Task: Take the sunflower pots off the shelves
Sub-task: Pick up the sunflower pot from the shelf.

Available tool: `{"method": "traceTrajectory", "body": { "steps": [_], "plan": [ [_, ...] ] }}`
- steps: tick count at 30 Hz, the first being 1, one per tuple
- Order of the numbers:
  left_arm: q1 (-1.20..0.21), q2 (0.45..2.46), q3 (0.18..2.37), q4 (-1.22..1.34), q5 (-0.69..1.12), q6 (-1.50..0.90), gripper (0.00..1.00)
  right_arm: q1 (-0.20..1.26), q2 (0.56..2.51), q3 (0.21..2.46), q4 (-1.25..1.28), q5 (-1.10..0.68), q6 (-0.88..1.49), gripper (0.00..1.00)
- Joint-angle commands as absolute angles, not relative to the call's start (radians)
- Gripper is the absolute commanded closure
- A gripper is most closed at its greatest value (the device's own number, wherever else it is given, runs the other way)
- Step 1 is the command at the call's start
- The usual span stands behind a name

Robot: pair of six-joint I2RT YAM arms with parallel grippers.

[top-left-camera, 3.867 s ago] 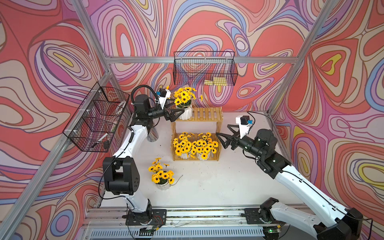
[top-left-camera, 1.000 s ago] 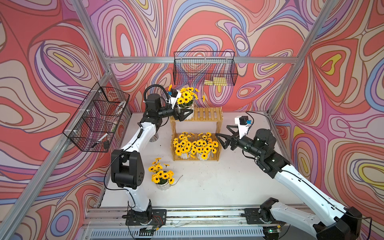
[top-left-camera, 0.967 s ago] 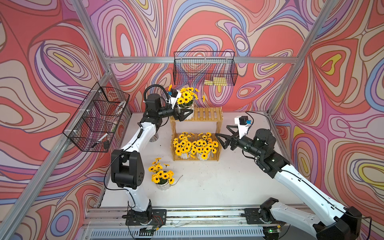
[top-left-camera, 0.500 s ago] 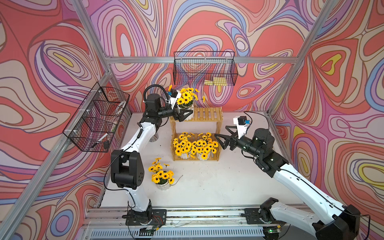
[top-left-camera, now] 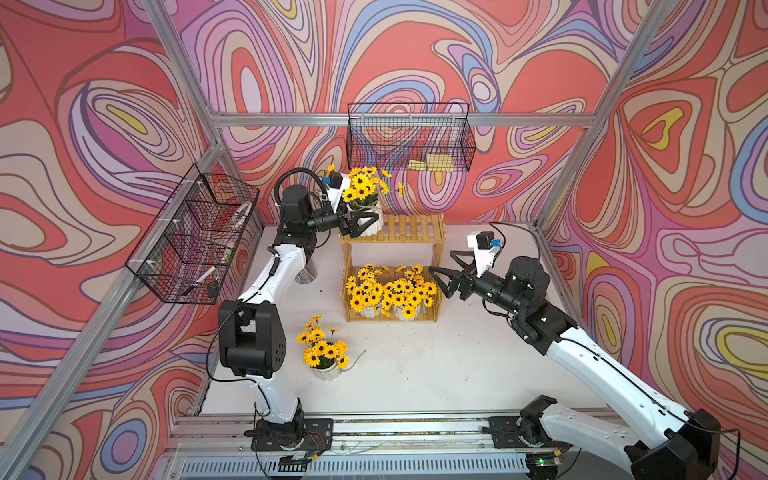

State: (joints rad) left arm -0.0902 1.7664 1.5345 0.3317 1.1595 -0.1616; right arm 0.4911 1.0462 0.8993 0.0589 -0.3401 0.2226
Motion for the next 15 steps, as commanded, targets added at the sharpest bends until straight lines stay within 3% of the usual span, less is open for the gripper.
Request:
{"method": "traceTrajectory", "body": {
  "steps": [1,15],
  "plan": [
    [-0.089,1.668,1.538,0.338,1.176,-0.122,1.0,0.486,1.043,0.913,0.072,-0.34,0.222,0.02],
    [-0.139,1.369,1.373,0.057,1.068,0.085,1.0,0.486,1.079,0.97,0.055,-0.18,0.194,0.02]
  ]
}}
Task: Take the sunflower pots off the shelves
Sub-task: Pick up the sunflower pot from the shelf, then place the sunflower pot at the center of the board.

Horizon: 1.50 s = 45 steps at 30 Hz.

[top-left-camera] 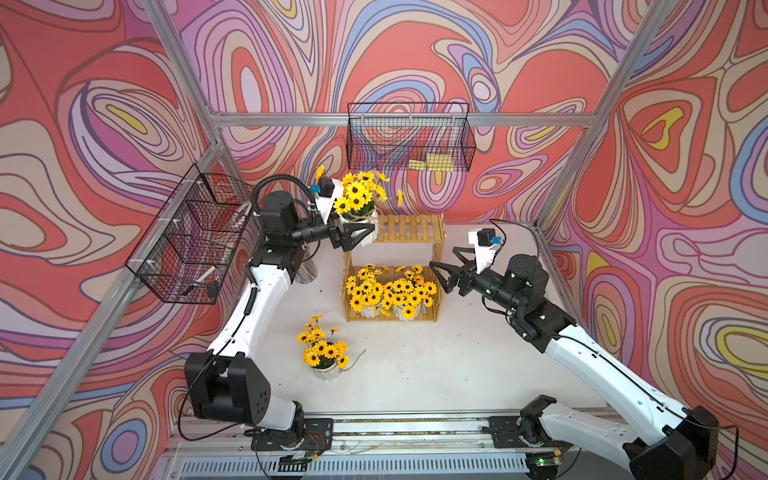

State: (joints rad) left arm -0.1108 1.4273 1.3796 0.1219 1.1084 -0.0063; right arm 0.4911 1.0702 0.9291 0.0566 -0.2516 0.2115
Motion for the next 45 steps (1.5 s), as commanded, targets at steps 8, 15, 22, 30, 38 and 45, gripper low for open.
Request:
{"method": "traceTrajectory", "body": {
  "steps": [8,15,22,30,38,45],
  "plan": [
    [-0.204,1.203,1.218,0.029,0.99,0.081,1.0,0.483,1.112,1.043,0.007,-0.078,0.183,0.02],
    [-0.266,1.08,1.109,-0.023,0.893,0.096,1.0,0.473,1.157,1.1,-0.027,0.005,0.179,0.02],
    [-0.346,1.032,1.056,-0.07,0.823,0.112,1.0,0.459,1.169,1.114,-0.041,0.047,0.183,0.02],
    [-0.411,1.009,0.989,-0.015,0.791,0.081,1.0,0.4,1.164,1.11,-0.075,0.094,0.215,0.02],
    [-0.482,1.006,0.898,0.087,0.771,0.032,1.0,0.365,1.154,1.093,-0.078,0.089,0.223,0.02],
    [-0.557,1.028,0.857,0.129,0.71,0.034,1.0,0.353,1.151,1.088,-0.093,0.095,0.211,0.02]
  ]
}}
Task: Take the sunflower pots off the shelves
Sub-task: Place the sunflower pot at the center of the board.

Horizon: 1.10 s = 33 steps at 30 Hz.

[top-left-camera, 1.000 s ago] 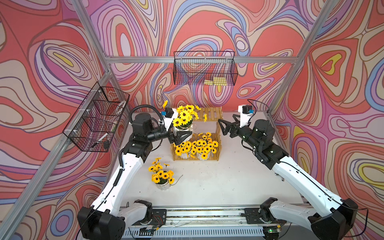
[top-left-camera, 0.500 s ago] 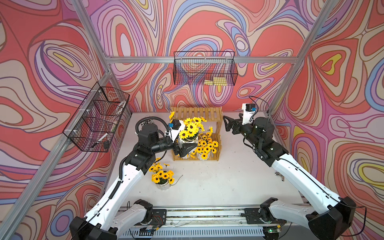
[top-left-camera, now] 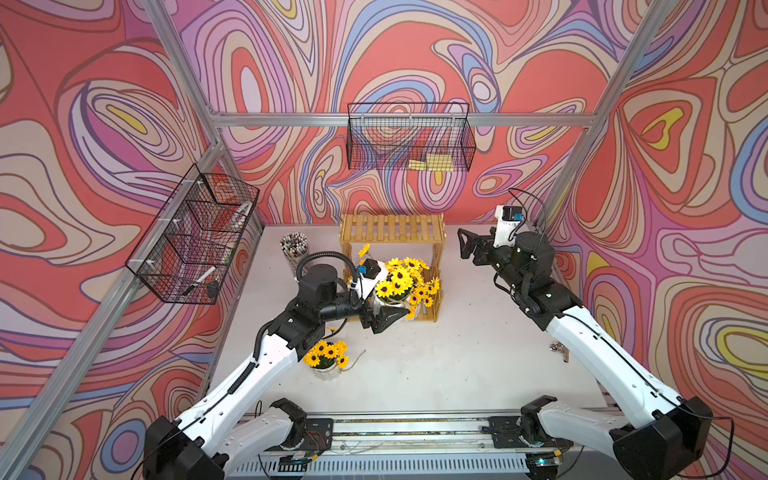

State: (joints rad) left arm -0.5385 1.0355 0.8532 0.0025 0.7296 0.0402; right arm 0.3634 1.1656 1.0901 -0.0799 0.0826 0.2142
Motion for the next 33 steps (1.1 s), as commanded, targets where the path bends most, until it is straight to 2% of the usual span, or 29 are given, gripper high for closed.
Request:
{"method": "traceTrajectory", "body": {
  "steps": [1,27,33],
  "plan": [
    [-0.565,1.032,0.848,0.147,0.706,0.028,1.0,0.352,1.15,1.088,-0.094,0.097,0.209,0.02],
    [-0.886,1.29,0.776,0.439,0.477,0.053,1.0,0.335,1.118,1.078,-0.109,0.107,0.195,0.02],
    [-0.95,1.375,0.747,0.573,0.443,0.037,1.0,0.334,1.108,1.075,-0.113,0.111,0.193,0.02]
  ]
}}
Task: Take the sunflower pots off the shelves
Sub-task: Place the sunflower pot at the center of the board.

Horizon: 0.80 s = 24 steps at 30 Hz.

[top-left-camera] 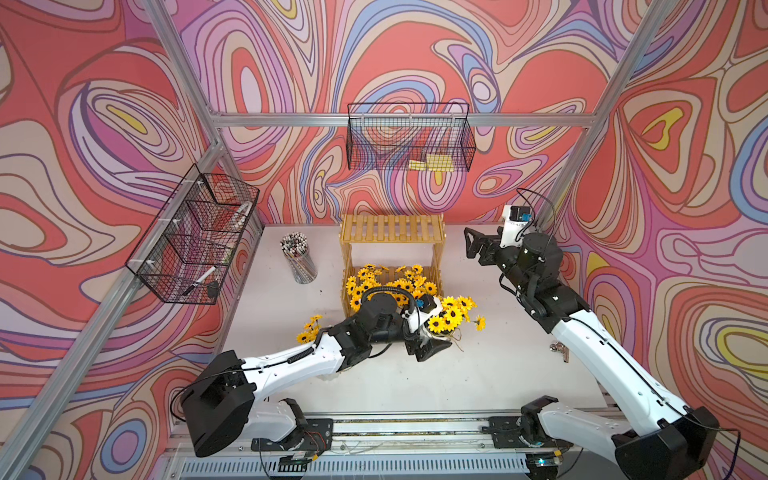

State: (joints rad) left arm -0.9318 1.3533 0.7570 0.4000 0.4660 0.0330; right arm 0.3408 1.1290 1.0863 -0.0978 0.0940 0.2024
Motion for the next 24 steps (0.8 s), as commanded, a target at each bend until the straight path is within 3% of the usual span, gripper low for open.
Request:
{"method": "traceTrajectory", "body": {
  "steps": [1,24],
  "plan": [
    [-0.958,1.393,0.746,0.595,0.44,0.03,1.0,0.334,1.108,1.074,-0.113,0.111,0.194,0.01],
    [-1.121,1.839,0.801,0.985,0.284,-0.038,1.0,0.334,1.086,1.066,-0.141,0.089,0.179,0.02]
  ]
}}
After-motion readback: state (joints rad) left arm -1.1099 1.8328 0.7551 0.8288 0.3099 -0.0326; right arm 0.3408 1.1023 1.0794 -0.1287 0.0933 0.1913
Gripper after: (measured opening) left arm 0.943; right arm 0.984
